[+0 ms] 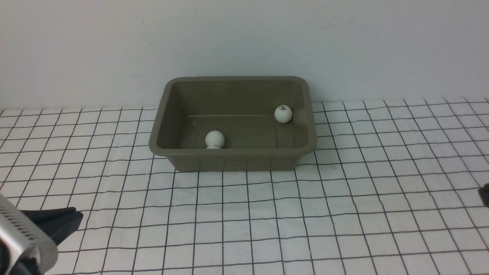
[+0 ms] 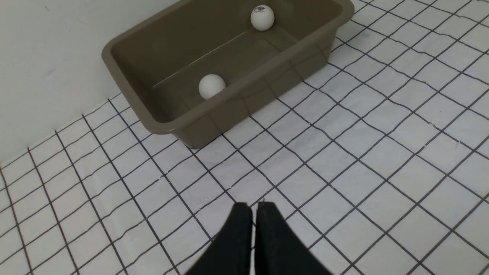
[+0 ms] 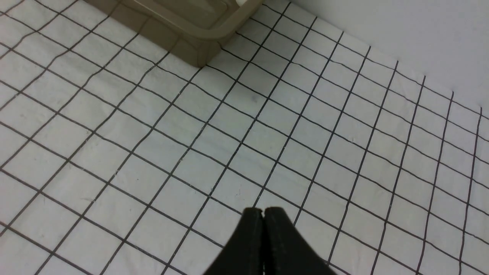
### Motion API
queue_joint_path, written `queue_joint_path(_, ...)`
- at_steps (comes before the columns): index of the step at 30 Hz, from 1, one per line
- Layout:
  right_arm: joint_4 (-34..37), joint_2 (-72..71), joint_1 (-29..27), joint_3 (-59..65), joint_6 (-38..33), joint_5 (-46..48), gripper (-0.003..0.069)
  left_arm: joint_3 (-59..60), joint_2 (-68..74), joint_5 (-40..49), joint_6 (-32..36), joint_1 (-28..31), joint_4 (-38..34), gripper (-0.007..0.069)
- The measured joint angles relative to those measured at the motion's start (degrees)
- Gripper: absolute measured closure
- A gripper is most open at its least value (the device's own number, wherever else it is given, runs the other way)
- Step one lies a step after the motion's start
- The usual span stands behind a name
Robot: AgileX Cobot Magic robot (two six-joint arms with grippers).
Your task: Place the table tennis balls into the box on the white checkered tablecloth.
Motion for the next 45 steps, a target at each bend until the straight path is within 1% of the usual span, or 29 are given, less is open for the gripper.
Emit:
queue_joint_path(5,0.0,0.0,0.0,0.0,0.01,0.0,0.0675,0.0,0.0,-0.05,0.0,0.0,0.0,0.0629)
queue_joint_path(7,0.0,0.0,0.0,0.0,0.01,0.0,0.0675,0.0,-0.57,-0.17,0.33,1.44,0.06,0.0629)
queue_joint_path(9,-0.06,0.0,0.0,0.0,0.01,0.0,0.0675,0.41,-2.38,-0.6,1.32,5.62,0.0,0.0629)
queue_joint_path(11,-0.17,-0.06,0.0,0.0,0.01,0.0,0.0675,1.72,-5.63,-1.79,1.39,12.86,-0.57,0.0629)
queue_joint_path(12,-0.17,-0.06,0.0,0.0,0.01,0.0,0.0675,2.39,-6.62,-2.41,1.16,14.86,-0.91,0.0629)
queue_joint_path(13,-0.17,-0.06,0.0,0.0,0.01,0.0,0.0675,4.62,-9.0,-4.23,0.59,18.97,-1.61,0.0629)
queue_joint_path(15,-0.11,-0.06,0.0,0.0,0.01,0.0,0.0675,9.61,-12.73,-8.1,-0.02,23.61,-2.03,0.0629)
queue_joint_path(16,-0.11,-0.06,0.0,0.0,0.01,0.0,0.0675,13.38,-14.89,-11.23,-0.08,25.61,-2.23,0.0629)
queue_joint_path(19,-0.11,-0.06,0.0,0.0,0.01,0.0,0.0675,20.32,-18.62,-16.93,-1.05,27.72,-2.56,0.0629)
queue_joint_path(24,-0.11,-0.06,0.0,0.0,0.01,0.0,0.0675,29.55,-22.54,-23.81,-2.85,28.42,-3.02,0.0629)
queue_joint_path(29,-0.11,-0.06,0.0,0.0,0.01,0.0,0.0675,33.05,-24.13,-25.34,-3.1,28.48,-3.26,0.0629)
queue_joint_path(40,-0.11,-0.06,0.0,0.0,0.01,0.0,0.0675,34.66,-25.45,-24.86,-3.1,28.48,-3.09,0.0629)
queue_joint_path(45,-0.07,-0.06,0.0,0.0,0.01,0.0,0.0675,34.66,-28.26,-22.27,-3.04,28.48,-2.83,0.0629)
